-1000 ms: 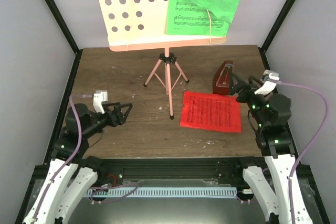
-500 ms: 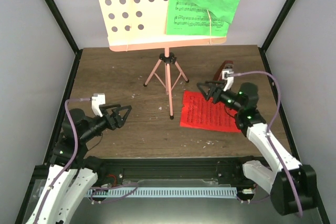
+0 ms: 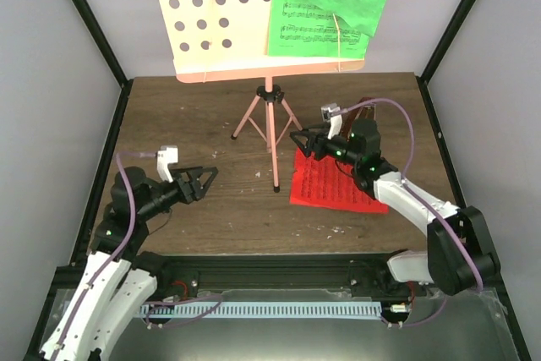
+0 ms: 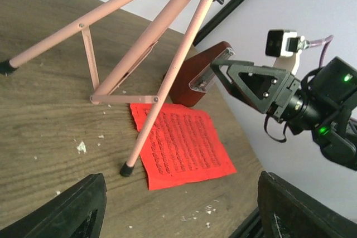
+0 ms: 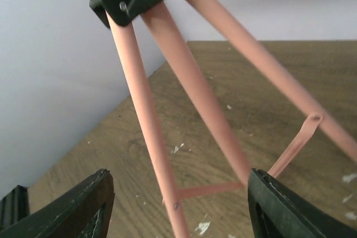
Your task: Pack up the instrument practice props
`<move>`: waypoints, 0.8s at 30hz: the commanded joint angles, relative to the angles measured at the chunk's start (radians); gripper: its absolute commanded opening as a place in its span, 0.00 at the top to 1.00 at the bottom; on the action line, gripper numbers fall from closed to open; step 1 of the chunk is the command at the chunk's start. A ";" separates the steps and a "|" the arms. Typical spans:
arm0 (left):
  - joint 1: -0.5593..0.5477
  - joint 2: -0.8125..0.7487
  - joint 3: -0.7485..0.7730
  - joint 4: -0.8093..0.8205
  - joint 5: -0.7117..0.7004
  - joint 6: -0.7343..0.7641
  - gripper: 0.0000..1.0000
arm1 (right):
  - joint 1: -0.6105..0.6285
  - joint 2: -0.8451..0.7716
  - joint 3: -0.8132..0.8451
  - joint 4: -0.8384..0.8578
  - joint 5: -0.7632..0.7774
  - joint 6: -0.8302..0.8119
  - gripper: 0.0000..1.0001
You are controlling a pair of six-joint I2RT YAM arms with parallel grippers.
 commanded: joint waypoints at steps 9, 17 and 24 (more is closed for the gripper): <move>-0.324 0.482 0.170 0.338 -0.282 0.037 0.45 | 0.006 -0.046 0.055 -0.022 0.067 -0.050 0.37; -0.402 0.791 0.287 0.462 -0.497 0.003 0.59 | 0.006 -0.381 -0.047 -0.304 0.121 -0.029 0.30; -0.413 0.906 0.336 0.526 -0.514 0.009 0.52 | 0.005 -0.623 -0.133 -0.509 0.147 -0.011 0.21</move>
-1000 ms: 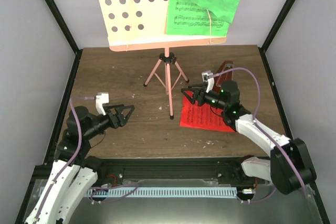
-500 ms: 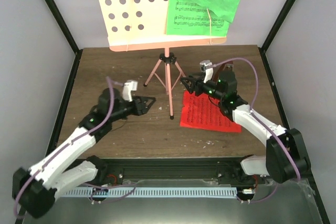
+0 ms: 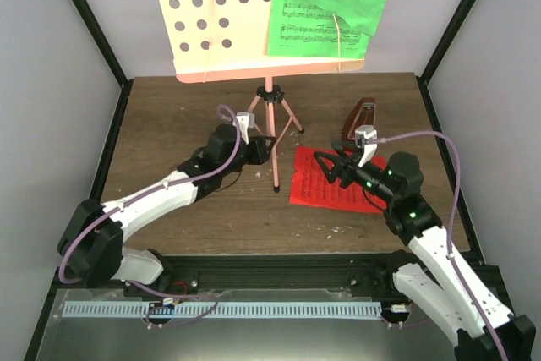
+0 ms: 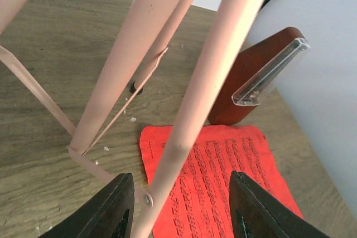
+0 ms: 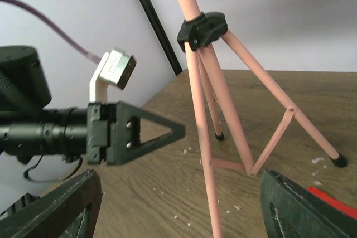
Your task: Pack up the instrument practice props
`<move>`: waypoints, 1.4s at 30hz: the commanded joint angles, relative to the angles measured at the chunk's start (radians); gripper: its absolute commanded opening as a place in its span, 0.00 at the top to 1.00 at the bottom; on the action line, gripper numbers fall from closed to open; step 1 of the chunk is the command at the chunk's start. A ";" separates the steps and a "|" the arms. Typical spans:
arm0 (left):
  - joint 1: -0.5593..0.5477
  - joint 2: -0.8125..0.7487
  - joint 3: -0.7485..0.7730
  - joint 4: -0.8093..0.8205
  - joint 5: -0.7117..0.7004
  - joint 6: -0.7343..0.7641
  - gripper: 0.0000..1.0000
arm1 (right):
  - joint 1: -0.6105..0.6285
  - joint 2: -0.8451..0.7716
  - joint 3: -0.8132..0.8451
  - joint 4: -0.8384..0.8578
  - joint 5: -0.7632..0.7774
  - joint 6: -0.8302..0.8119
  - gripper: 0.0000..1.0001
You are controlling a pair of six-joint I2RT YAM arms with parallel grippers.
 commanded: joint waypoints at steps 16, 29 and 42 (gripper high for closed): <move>-0.014 0.218 0.235 -0.036 -0.071 0.077 0.86 | 0.005 -0.117 -0.072 -0.223 0.053 -0.010 0.19; 0.014 -0.027 0.085 -0.185 0.118 0.275 1.00 | 0.005 -0.183 -0.116 -0.229 0.067 0.042 0.18; 0.234 -0.220 0.074 -0.558 0.558 0.583 1.00 | 0.005 -0.262 -0.137 -0.269 0.063 0.083 0.18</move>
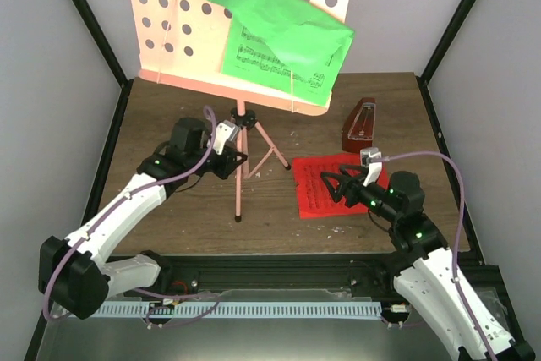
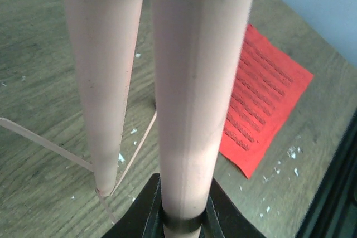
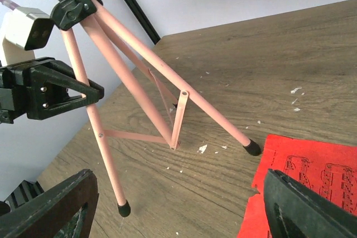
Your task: Pack up the instrument practice props
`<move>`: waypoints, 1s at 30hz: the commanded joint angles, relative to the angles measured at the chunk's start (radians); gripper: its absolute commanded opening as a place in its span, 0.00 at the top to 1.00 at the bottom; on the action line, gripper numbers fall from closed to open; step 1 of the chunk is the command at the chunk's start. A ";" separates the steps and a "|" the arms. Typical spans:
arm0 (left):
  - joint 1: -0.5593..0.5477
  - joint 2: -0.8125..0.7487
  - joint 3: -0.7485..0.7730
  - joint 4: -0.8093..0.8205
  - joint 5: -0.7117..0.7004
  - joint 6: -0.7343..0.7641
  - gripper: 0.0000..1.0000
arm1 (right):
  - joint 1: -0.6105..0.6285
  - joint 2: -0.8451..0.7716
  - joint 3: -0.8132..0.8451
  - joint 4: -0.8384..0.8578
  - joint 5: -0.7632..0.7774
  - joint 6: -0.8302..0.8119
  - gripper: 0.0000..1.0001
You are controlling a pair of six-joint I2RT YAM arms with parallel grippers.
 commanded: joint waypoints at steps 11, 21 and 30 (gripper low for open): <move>0.038 -0.039 -0.014 -0.193 0.222 0.259 1.00 | 0.005 -0.067 -0.022 -0.046 0.011 0.024 0.18; 0.039 -0.077 -0.040 -0.202 0.136 0.273 0.79 | 0.006 -0.090 -0.046 -0.034 0.011 0.052 0.17; 0.039 -0.162 -0.089 -0.181 0.096 0.236 0.65 | 0.005 -0.092 -0.056 -0.023 0.010 0.059 0.16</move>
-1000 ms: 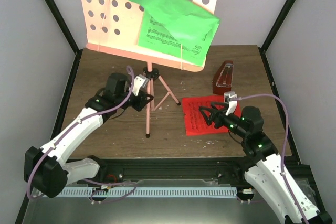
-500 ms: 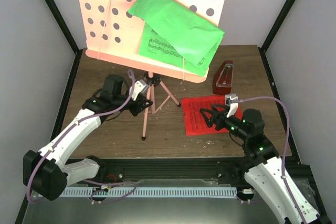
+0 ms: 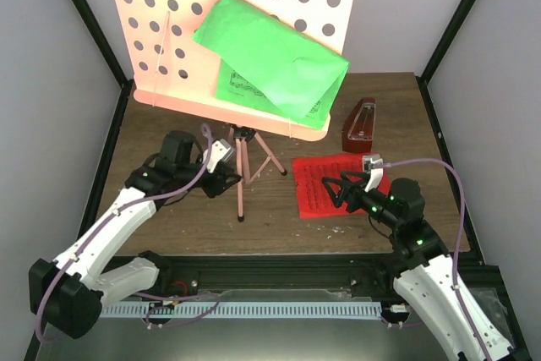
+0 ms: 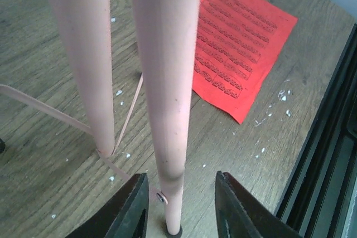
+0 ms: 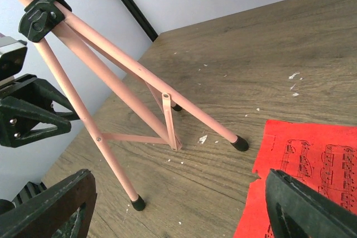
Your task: Pack up the instrument practice props
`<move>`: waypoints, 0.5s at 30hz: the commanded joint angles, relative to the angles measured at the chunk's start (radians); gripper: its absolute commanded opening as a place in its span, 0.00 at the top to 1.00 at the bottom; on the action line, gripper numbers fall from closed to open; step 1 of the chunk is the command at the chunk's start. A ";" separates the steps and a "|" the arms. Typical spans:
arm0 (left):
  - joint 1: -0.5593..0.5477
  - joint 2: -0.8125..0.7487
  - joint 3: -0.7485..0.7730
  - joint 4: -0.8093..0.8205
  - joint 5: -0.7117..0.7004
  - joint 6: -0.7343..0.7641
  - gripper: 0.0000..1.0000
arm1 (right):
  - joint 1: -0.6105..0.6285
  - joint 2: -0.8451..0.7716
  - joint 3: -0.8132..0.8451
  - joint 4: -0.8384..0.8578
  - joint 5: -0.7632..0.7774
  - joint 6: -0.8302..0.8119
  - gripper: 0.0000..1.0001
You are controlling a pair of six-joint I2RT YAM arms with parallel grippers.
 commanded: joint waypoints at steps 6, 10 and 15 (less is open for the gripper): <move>-0.003 -0.147 -0.028 0.024 -0.072 -0.090 0.36 | 0.006 -0.009 0.057 0.011 0.002 -0.076 0.08; -0.003 -0.270 -0.040 0.049 -0.115 -0.172 0.31 | 0.005 -0.012 0.154 0.004 0.064 -0.153 0.03; -0.003 -0.405 -0.047 0.055 -0.240 -0.321 0.25 | 0.005 -0.006 0.316 0.055 0.136 -0.259 0.00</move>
